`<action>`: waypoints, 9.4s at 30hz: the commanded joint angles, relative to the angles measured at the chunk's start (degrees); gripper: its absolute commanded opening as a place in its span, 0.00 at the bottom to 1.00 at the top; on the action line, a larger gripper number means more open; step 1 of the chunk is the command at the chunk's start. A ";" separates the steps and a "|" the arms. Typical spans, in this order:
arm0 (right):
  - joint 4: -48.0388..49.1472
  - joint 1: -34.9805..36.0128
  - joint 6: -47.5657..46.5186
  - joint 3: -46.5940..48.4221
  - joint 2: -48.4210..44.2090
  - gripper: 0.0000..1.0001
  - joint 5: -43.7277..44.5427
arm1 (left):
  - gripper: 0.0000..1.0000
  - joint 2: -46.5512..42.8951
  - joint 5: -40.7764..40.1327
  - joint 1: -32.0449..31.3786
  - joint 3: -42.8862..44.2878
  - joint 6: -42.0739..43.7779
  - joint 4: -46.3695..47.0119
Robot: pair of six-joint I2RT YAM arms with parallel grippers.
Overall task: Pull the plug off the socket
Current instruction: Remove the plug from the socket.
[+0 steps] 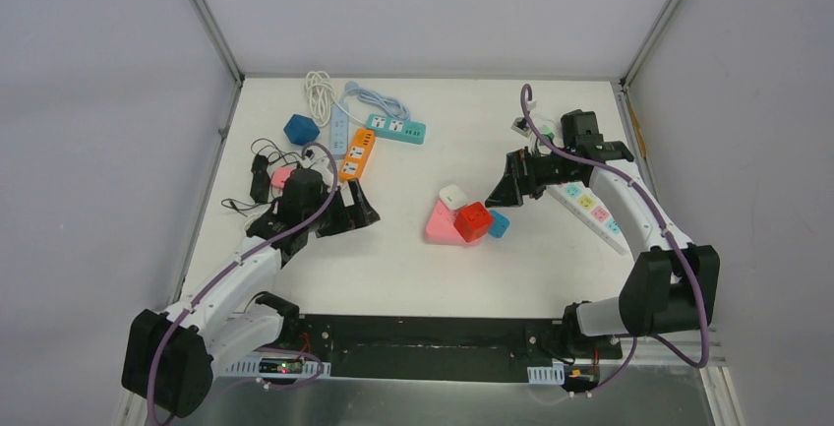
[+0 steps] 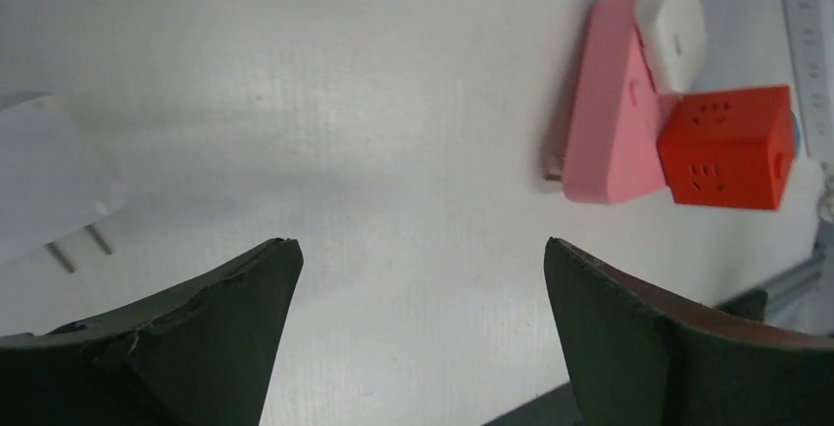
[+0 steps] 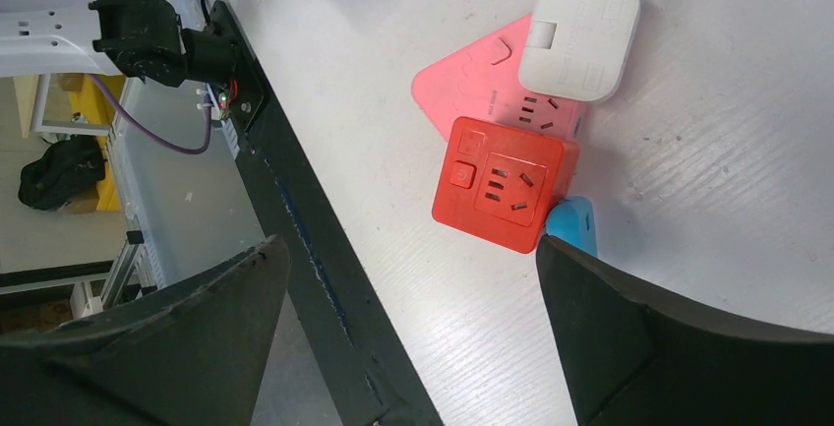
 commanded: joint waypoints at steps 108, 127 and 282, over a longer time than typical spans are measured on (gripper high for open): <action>0.27 -3.40 -3.39 1.80 -3.64 1.00 4.90 | 0.99 30.36 -17.21 -44.28 12.44 41.05 39.34; 0.28 -4.29 -3.31 1.62 -3.20 1.00 4.46 | 0.87 42.37 -3.81 -35.48 21.88 40.26 39.96; 7.59 32.07 -37.42 -12.39 -0.90 0.00 15.95 | 0.00 17.66 15.65 -31.99 -16.67 41.27 70.28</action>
